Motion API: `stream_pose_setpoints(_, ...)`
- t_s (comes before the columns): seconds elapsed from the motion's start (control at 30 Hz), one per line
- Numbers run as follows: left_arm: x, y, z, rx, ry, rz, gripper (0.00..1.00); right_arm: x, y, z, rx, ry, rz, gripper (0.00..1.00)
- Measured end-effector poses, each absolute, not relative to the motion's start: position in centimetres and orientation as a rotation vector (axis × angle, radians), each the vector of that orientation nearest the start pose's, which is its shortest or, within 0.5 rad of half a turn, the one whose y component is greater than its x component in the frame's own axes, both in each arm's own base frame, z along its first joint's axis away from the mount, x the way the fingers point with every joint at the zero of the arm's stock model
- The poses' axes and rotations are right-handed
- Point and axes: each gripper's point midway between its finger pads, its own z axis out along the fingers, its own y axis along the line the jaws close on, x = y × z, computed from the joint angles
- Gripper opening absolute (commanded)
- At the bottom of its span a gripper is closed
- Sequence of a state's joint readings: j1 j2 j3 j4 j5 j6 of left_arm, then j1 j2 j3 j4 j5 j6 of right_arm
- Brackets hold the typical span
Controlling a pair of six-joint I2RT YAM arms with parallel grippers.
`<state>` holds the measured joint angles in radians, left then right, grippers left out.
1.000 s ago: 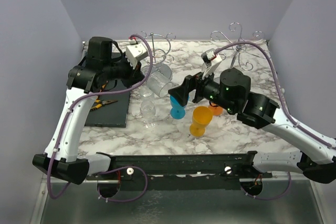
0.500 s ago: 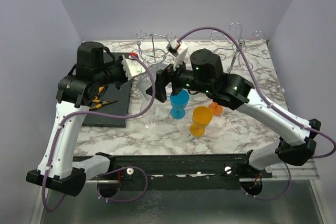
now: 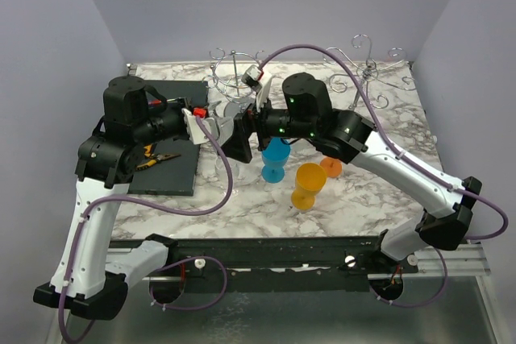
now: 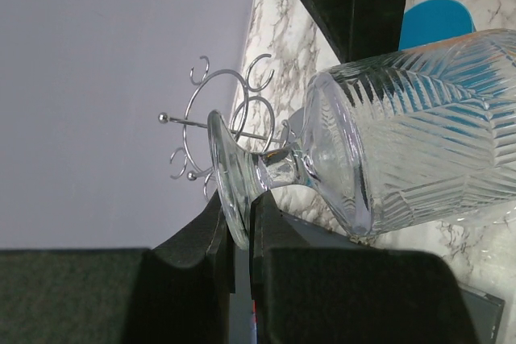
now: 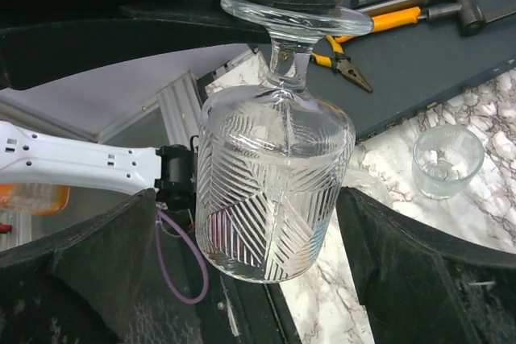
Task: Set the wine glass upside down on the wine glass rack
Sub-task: Turn the wine glass upside down at the wine rack.
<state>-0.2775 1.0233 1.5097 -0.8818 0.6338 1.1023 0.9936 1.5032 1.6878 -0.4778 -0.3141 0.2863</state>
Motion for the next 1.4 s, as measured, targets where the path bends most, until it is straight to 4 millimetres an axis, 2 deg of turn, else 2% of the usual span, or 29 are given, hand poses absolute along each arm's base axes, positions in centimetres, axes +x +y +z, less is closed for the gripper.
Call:
stream_pose_setpoints(0.1,25.2,-15.0,39.6,1.497,1.139,-0.050,0.00,19.0,41.4,36.8,-0.924,1.802,1.162,0.98)
stream_pose_setpoints(0.23,25.1,-15.2,40.6,1.497,1.076,-0.028,0.00,19.0,41.9,35.5,-0.928,1.806,1.181,0.91)
stream_pose_setpoints(0.33,24.9,-15.2,41.3,1.490,1.045,-0.014,0.00,19.1,42.2,34.6,-0.923,1.813,1.190,0.78)
stream_pose_setpoints(0.4,24.7,-15.2,41.7,1.488,1.026,-0.001,0.00,19.2,42.4,34.4,-0.915,1.809,1.199,0.65)
stream_pose_setpoints(0.47,24.7,-15.2,41.9,1.488,1.009,0.011,0.00,19.3,42.6,34.5,-0.908,1.792,1.208,0.59)
stream_pose_setpoints(0.53,24.6,-15.2,42.0,1.489,1.001,0.019,0.00,19.4,42.6,34.5,-0.898,1.772,1.209,0.61)
stream_pose_setpoints(0.57,24.5,-15.1,42.0,1.490,0.994,0.025,0.00,19.5,42.6,34.5,-0.889,1.755,1.208,0.64)
stream_pose_setpoints(0.63,24.5,-15.2,41.8,1.494,0.991,0.022,0.00,19.5,42.4,34.3,-0.871,1.736,1.202,0.80)
stream_pose_setpoints(0.67,24.5,-15.2,41.7,1.495,0.987,0.023,0.00,19.5,42.2,34.3,-0.863,1.725,1.200,0.84)
stream_pose_setpoints(0.73,24.4,-15.4,41.6,1.500,0.973,0.019,0.00,19.5,42.0,34.3,-0.843,1.706,1.193,0.86)
stream_pose_setpoints(1.0,23.8,-15.3,41.5,1.526,0.916,0.057,0.00,20.0,42.0,35.5,-0.795,1.657,1.202,0.85)
stream_pose_setpoints(1.17,23.5,-15.3,41.6,1.541,0.881,0.088,0.00,19.8,42.2,35.9,-0.795,1.650,1.229,0.70)
stream_pose_setpoints(1.23,23.6,-15.3,41.6,1.542,0.870,0.097,0.00,19.7,42.4,36.0,-0.804,1.653,1.241,0.69)
stream_pose_setpoints(1.3,23.7,-15.1,41.7,1.539,0.875,0.107,0.00,19.8,42.7,35.9,-0.811,1.656,1.245,0.71)
stream_pose_setpoints(1.4,23.7,-15.0,41.7,1.537,0.879,0.109,0.00,19.9,42.9,35.8,-0.820,1.658,1.252,0.83)
